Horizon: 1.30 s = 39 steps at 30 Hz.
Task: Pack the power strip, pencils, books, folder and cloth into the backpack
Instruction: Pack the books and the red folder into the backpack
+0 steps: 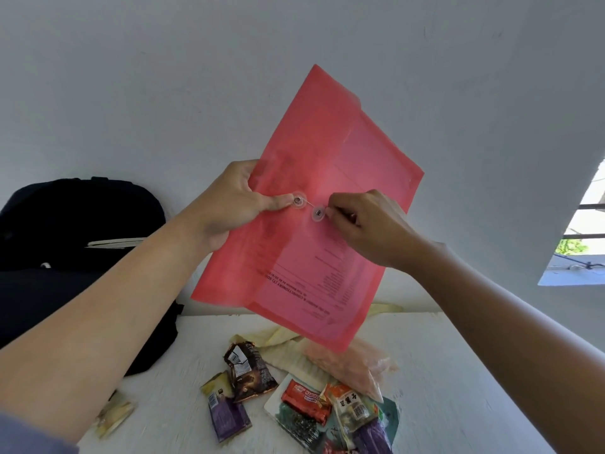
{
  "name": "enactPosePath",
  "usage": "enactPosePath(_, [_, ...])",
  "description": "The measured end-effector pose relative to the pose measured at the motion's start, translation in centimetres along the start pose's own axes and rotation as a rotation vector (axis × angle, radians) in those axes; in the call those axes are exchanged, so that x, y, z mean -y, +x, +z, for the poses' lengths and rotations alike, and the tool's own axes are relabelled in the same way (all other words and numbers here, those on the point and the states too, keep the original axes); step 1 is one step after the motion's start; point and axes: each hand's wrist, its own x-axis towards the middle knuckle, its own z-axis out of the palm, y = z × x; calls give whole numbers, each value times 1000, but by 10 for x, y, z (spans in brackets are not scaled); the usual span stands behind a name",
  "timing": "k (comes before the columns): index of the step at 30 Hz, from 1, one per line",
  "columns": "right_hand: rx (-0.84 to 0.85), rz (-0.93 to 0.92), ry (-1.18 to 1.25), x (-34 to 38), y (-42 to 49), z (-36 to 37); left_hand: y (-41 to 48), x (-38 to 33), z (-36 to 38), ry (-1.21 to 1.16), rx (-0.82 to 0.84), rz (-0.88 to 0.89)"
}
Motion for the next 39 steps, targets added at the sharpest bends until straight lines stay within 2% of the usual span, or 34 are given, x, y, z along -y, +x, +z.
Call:
enactPosePath(3, [1,-32,-8,-2,-2,0,-1,2,2,-45,-14,-11])
enactPosePath(7, [26,-99,-96,-2,-12,3,-1,5,6,11,-10,0])
enactPosePath(13, [3,-48,-151,-5,-20,6,4,8,12,172,9,18])
enactPosePath(19, [264,83,-159,-8,-33,14,7,15,18,333,85,34])
enactPosePath(21, [291,117,-129,-11,-39,16,7,19,18,363,103,4])
enactPosePath(23, [215,103,-65,-9,-43,18,7,26,19,395,126,-33])
enactPosePath(27, [-153,-65,103,-6,-47,28,2,39,24,518,189,-75])
enactPosePath(29, [-251,-171,105,-4,-47,31,1,43,29,640,225,-73])
enactPosePath(32, [-229,-265,19,-2,-49,35,0,47,38,811,271,-82])
enactPosePath(36, [-151,-172,-71,-10,-54,41,-4,50,45,840,309,-126])
enactPosePath(39, [-145,-177,-145,-17,-54,45,-5,53,48,867,345,-100])
